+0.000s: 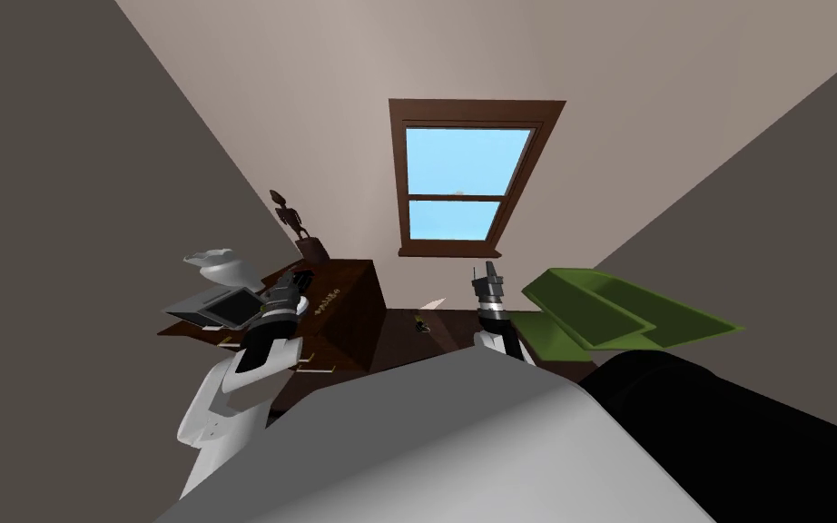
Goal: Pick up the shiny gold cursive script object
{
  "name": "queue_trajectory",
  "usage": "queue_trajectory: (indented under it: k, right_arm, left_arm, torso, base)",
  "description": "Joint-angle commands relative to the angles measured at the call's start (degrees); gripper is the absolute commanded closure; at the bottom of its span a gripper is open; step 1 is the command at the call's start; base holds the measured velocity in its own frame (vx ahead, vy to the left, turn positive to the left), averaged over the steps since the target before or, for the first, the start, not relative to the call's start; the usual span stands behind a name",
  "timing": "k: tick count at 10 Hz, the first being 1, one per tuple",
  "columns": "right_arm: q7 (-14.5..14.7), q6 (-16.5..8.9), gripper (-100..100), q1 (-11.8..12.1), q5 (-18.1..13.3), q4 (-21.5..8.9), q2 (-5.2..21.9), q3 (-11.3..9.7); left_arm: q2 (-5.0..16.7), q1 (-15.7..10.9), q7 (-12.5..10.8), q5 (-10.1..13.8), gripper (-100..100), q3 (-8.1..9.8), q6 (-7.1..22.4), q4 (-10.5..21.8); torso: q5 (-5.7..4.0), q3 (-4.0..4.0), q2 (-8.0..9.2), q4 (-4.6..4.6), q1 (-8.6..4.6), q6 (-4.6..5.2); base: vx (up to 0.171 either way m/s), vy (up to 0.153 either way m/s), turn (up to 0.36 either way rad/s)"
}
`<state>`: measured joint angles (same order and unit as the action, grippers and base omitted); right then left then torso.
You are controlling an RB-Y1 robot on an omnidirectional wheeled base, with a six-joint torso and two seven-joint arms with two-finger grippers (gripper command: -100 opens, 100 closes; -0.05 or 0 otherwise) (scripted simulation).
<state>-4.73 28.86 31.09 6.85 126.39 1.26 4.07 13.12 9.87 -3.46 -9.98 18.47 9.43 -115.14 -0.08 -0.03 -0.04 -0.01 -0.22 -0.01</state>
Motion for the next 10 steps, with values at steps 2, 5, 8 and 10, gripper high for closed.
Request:
queue_trajectory:
  k: [2, 5, 8, 10]
  right_arm:
    - [0.00, 0.00, 0, 0.01, 0.00, 0.00, -0.01, 0.00]
    - [0.00, 0.00, 0, 0.00, 0.00, 0.00, -0.01, -0.01]
    - [0.00, 0.00, 0, 0.00, 0.00, 0.00, 0.00, 0.00]
    - [0.00, 0.00, 0, 0.00, 0.00, 0.00, 0.00, 0.00]
  left_arm:
    - [0.64, -2.44, -0.45, -1.34, -100, 1.90, 4.77, 2.66]
    - [1.52, -7.19, -1.51, -4.00, -100, 5.50, 10.73, 6.82]
    - [1.83, -9.84, -2.13, -5.36, -100, 7.28, 15.63, 9.97]
    - [1.83, -9.84, -2.13, -5.36, -100, 7.28, 18.51, 9.97]
  torso:
    - [-0.01, -0.04, -0.08, -0.01, -0.13, 0.00]
    - [-0.06, -0.05, -0.08, -0.02, -0.30, 0.00]
    - [0.00, -0.02, -0.03, -0.01, 0.01, 0.00]
    - [0.00, -0.03, -0.05, -0.01, -0.02, 0.00]
  base:
    - [0.027, -0.114, 0.025]
    - [0.027, -0.154, 0.041]
    - [0.013, -0.089, 0.027]
    - [0.016, -0.061, 0.018]
